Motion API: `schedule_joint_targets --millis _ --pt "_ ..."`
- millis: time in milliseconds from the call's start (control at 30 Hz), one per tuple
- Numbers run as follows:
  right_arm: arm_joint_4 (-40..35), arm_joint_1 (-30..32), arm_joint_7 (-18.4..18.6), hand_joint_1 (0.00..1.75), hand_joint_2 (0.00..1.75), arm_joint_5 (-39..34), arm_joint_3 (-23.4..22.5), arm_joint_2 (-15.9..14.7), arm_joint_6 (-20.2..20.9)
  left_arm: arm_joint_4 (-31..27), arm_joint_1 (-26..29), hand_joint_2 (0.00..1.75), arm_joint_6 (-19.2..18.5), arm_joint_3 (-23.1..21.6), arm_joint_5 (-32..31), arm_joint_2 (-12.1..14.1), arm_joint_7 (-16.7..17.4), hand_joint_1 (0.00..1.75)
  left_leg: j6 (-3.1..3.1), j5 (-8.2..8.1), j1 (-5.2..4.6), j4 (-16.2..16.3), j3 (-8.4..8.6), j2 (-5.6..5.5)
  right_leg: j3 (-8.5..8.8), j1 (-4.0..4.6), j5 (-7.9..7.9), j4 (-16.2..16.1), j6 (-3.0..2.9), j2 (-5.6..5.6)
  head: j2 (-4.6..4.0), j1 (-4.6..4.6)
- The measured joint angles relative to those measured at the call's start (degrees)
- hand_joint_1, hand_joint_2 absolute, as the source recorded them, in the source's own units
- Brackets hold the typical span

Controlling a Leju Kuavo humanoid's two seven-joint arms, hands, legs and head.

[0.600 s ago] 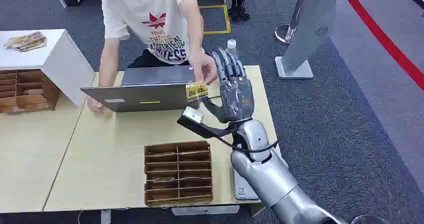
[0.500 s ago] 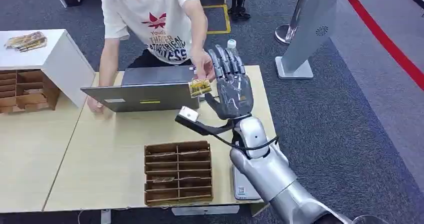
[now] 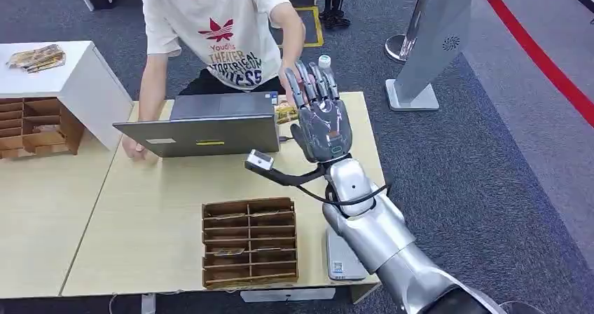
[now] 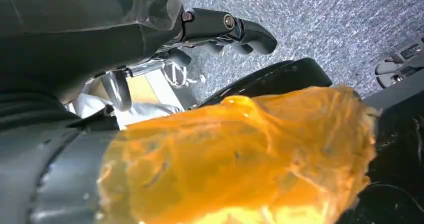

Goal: Pass the card to the sensor for recognition and then transmit it.

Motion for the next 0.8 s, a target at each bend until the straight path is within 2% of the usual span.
schedule_joint_targets --millis 33,67,800 --pt "0.02 0.0 0.0 1.68 1.75 0.02 -0.13 0.0 -0.02 0.0 0.0 0.0 0.0 0.0 -0.04 0.0 -0.05 0.0 0.0 0.0 0.0 0.0 0.0 0.0 0.0 0.0 0.0 0.0 0.0 0.0 0.0 0.0" --pt "0.02 0.0 0.0 1.73 1.75 0.13 -0.27 0.0 0.0 0.0 0.0 0.0 0.0 0.0 -0.15 0.0 -0.11 0.0 0.0 0.0 0.0 0.0 0.0 0.0 0.0 0.0 0.0 0.0 0.0 0.0 0.0 0.0" --pt "0.0 0.56 -0.5 1.75 1.75 0.68 -2.43 0.0 -0.02 0.0 0.02 0.0 0.04 0.0 -0.68 0.0 -0.44 0.0 0.0 0.0 0.0 0.0 0.01 0.0 -0.01 0.0 0.0 0.0 0.0 0.0 0.0 0.0"
